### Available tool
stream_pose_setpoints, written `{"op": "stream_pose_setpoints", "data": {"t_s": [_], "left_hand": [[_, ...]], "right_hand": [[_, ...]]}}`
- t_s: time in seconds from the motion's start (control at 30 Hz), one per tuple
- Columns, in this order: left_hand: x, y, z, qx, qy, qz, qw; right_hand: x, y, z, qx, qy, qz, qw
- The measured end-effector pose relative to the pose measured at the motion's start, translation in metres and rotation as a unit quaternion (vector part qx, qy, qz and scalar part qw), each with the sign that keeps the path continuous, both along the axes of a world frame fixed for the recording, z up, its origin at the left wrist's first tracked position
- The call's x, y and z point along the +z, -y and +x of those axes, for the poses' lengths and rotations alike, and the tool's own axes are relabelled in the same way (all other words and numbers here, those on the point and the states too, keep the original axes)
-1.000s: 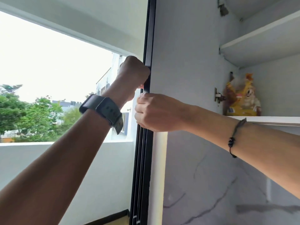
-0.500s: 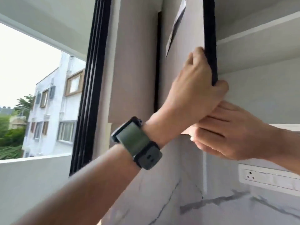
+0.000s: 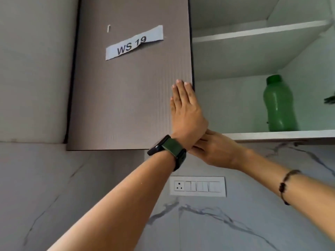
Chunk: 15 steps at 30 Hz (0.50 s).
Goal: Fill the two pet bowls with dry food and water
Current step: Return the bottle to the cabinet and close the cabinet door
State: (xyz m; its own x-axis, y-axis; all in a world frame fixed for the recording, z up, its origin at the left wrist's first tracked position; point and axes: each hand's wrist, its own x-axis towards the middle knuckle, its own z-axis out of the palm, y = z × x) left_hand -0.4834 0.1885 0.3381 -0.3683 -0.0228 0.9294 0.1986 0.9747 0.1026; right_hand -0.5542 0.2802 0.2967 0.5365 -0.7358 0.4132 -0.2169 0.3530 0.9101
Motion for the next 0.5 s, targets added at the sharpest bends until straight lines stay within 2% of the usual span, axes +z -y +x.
{"op": "stream_pose_setpoints", "data": {"t_s": [0.23,0.5], "left_hand": [[-0.009,0.002,-0.043,0.049,0.04,-0.025,0.998],[-0.014,0.005,-0.074,0.094,0.059,-0.027,0.993]], "right_hand": [[-0.021,0.007,-0.029,-0.007,0.139,-0.054,0.989],[-0.03,0.017,-0.051,-0.041,0.133,-0.11,0.984]]}}
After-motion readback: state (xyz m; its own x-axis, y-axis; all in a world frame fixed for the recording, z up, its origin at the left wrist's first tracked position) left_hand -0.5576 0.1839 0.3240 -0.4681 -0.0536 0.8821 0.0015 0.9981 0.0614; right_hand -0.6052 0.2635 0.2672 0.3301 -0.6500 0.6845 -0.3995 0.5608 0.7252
